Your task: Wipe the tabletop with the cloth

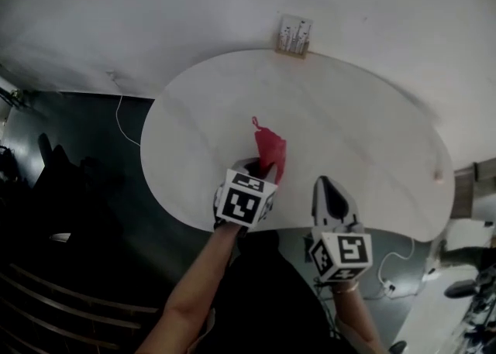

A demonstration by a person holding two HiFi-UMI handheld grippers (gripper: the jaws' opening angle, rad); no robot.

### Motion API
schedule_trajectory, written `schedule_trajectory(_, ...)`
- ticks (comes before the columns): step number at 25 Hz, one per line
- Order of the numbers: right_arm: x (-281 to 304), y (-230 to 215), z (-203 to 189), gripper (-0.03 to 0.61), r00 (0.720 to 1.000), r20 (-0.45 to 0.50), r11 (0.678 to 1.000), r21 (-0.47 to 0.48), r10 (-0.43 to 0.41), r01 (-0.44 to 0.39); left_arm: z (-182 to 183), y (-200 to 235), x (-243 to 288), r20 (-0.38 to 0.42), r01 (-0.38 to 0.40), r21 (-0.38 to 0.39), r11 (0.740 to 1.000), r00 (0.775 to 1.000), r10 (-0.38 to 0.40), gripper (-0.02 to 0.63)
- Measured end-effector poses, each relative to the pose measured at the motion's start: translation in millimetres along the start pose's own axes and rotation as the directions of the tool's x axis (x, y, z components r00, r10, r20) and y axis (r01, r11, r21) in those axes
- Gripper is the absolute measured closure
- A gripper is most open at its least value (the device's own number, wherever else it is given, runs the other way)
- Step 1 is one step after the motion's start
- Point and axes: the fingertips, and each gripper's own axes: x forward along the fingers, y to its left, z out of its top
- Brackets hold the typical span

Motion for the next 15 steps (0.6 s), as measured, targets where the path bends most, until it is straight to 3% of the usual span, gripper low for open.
schedule_trajectory(7,11.8,-7.8,-1.9,0.575,1.000,-0.028,1.000,0.011,-0.007,0.007,-36.2,29.1,18.0,-0.151,-0.080,-0.010,0.997,0.985,0.078,0.569)
schedule_trajectory(11,30.5,19.9,0.9,0.575,0.996,-0.045,0.996,-0.024,0.081,-0.082,-56.9,75.2,-11.4,-0.150,-0.160,-0.092,0.983,0.978,0.145,0.569)
schedule_trajectory(15,48.3,58.7,2.2,0.575,0.984,-0.054,0.984,-0.047,0.169,-0.172,-77.7,127.9,-53.3,-0.141,-0.263,-0.167,0.950,0.960,0.240,0.569)
